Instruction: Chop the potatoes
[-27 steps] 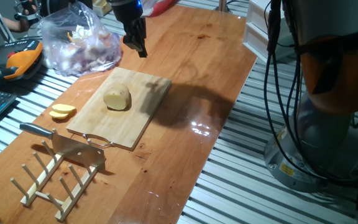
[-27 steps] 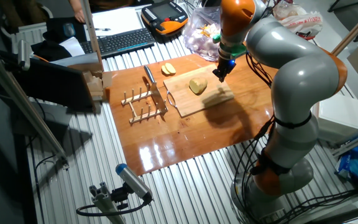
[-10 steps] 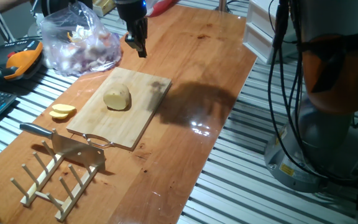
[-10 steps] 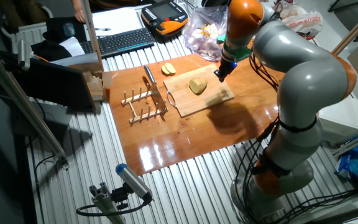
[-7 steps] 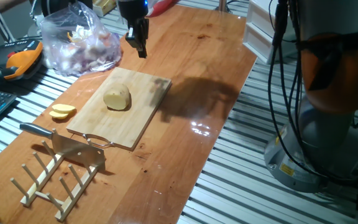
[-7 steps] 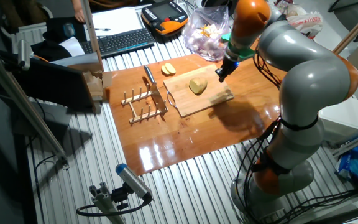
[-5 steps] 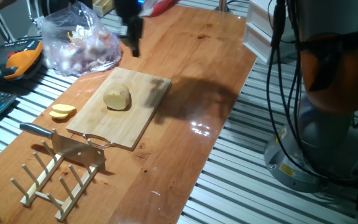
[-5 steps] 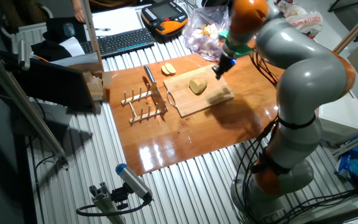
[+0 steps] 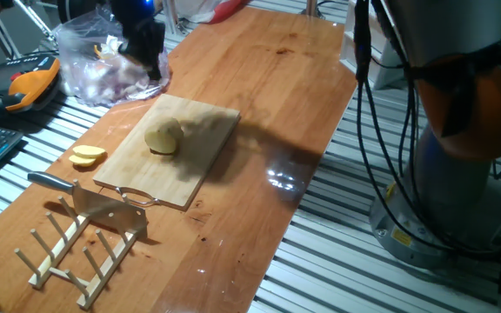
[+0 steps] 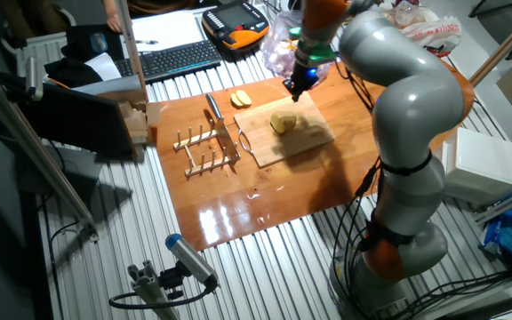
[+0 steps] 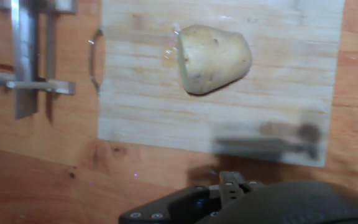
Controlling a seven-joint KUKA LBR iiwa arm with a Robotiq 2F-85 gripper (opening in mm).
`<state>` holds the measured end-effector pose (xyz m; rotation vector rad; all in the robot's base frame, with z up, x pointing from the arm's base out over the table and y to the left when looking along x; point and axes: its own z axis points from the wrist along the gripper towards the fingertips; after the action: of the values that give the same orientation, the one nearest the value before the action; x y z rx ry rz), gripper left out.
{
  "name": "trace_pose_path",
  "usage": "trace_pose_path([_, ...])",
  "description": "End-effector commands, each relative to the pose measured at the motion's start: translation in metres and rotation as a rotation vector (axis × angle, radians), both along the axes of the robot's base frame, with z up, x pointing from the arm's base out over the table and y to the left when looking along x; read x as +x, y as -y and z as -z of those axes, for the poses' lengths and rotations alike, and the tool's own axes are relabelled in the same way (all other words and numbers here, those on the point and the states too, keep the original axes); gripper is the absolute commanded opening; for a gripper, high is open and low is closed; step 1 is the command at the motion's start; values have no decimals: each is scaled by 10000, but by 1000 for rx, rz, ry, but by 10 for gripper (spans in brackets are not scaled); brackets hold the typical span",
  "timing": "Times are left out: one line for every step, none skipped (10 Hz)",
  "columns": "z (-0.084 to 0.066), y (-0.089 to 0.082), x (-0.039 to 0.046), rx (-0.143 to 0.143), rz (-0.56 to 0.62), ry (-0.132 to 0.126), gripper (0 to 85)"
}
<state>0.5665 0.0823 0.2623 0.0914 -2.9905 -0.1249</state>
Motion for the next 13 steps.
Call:
trace_pose_path([17, -1218, -58, -7, 30, 0, 0])
trace_pose_path([81, -1321, -131, 4, 47, 11, 0])
trace_pose_path([160, -1391, -180, 22, 67, 19, 0])
trace_pose_path([205, -1426, -200, 20, 69, 25, 0])
trace_pose_path([211, -1426, -196, 32, 73, 20, 0])
trace_pose_path([213, -1422, -190, 33, 76, 16, 0])
trace_pose_path([221, -1424, -188, 34, 82, 15, 0])
trace_pose_path([225, -1428, -188, 38, 91, 13, 0])
trace_pose_path([228, -1433, -193, 48, 107, 6, 0])
trace_pose_path([235, -1435, -189, 48, 112, 11, 0])
trace_pose_path([252, -1432, -174, 44, 117, 17, 0])
trace_pose_path([261, -1430, -167, 35, 121, 22, 0])
trace_pose_path([260, -1430, -169, 31, 127, 20, 0])
